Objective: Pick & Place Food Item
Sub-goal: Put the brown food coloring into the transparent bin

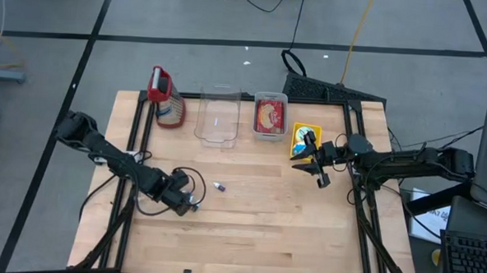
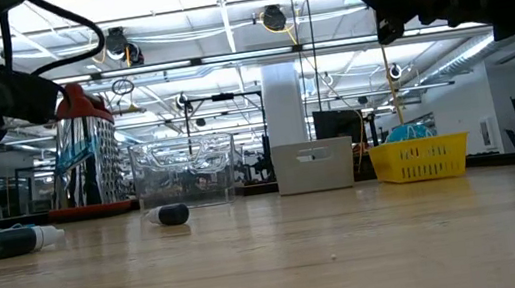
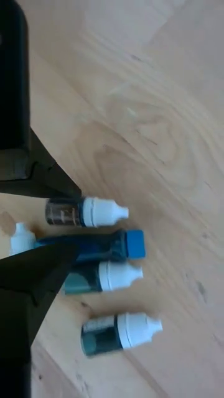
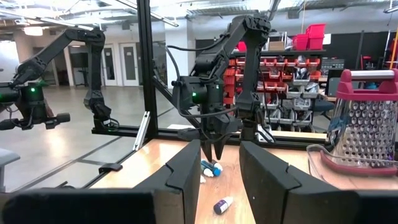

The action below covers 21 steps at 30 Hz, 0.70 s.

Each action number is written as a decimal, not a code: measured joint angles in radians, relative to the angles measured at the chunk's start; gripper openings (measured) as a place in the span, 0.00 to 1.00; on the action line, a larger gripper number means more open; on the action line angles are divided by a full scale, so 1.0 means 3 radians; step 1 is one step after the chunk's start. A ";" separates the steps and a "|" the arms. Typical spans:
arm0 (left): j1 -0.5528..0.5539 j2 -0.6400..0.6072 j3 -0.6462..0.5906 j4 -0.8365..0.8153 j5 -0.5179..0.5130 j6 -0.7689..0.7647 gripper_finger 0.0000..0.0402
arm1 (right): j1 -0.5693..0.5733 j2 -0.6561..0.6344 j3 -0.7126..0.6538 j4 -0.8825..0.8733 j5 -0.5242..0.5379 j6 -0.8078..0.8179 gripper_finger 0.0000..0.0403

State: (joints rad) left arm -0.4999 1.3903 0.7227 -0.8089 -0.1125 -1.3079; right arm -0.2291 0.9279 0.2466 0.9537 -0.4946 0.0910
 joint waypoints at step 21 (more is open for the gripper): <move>-0.0042 0.0459 0.0010 0.0152 0.0100 0.0190 0.32 | 0.0000 0.0001 0.0000 -0.0032 0.0000 -0.0005 0.25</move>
State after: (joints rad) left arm -0.5125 1.5280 0.7258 -0.7631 -0.0823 -1.2509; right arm -0.2291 0.9283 0.2466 0.9441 -0.4947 0.0895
